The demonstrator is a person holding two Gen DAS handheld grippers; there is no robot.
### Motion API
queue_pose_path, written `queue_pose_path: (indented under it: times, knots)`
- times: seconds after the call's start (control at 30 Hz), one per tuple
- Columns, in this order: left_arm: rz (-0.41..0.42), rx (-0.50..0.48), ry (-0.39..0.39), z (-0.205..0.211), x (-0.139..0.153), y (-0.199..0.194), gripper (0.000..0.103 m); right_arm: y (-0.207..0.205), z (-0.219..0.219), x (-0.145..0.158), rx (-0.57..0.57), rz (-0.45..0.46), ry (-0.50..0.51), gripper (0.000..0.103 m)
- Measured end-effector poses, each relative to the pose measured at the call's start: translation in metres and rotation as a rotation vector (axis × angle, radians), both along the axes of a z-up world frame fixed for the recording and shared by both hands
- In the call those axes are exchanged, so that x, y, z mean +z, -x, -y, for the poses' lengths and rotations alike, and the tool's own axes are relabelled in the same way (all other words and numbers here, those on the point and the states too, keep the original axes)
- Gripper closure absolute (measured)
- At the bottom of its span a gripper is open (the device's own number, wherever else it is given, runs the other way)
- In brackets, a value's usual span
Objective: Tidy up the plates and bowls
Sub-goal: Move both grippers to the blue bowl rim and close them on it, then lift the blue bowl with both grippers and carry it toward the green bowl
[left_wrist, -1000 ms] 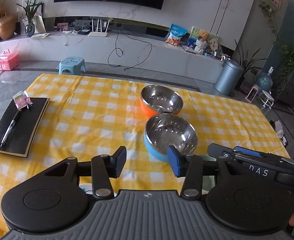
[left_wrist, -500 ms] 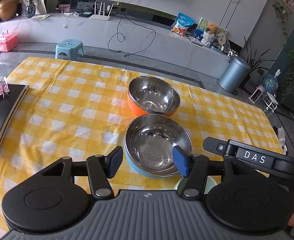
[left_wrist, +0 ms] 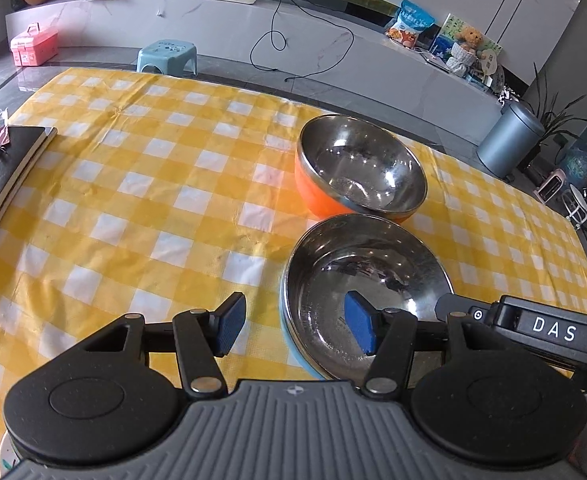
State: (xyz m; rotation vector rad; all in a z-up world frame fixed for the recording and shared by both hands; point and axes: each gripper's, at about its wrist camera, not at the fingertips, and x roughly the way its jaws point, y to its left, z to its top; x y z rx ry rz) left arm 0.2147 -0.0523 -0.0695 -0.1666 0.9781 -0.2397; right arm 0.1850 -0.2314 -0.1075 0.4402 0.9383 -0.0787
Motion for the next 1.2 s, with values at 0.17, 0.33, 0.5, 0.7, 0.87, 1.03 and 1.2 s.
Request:
queue_pose_path:
  times: [0.17,0.33,0.5,0.7,0.87,1.03,1.2]
  knots:
    - [0.0,0.001,-0.011,0.004,-0.007,-0.004,0.048,-0.005,-0.001,-0.008,0.011,-0.012,0.001,0.058]
    - [0.007,0.012,-0.021,0.007,-0.01,-0.006,0.062,-0.01,-0.003,-0.014,0.027,-0.027,-0.003,0.074]
    - [-0.017,0.014,-0.007,0.008,-0.014,-0.009,0.08,-0.012,-0.007,-0.016,0.048,-0.026,0.009,0.088]
    - [-0.015,0.016,-0.035,0.01,-0.013,-0.009,0.094,-0.012,-0.008,-0.016,0.043,-0.025,0.029,0.094]
    - [0.013,0.019,-0.036,0.007,-0.004,-0.004,0.095,-0.007,-0.008,-0.01,0.033,0.008,0.006,0.095]
    - [0.033,0.032,-0.04,-0.001,0.012,0.009,0.094,0.002,-0.014,0.0,0.044,0.04,0.003,0.095]
    - [0.049,0.049,-0.032,-0.014,0.027,0.031,0.094,0.022,-0.017,0.013,0.061,0.072,-0.054,0.095]
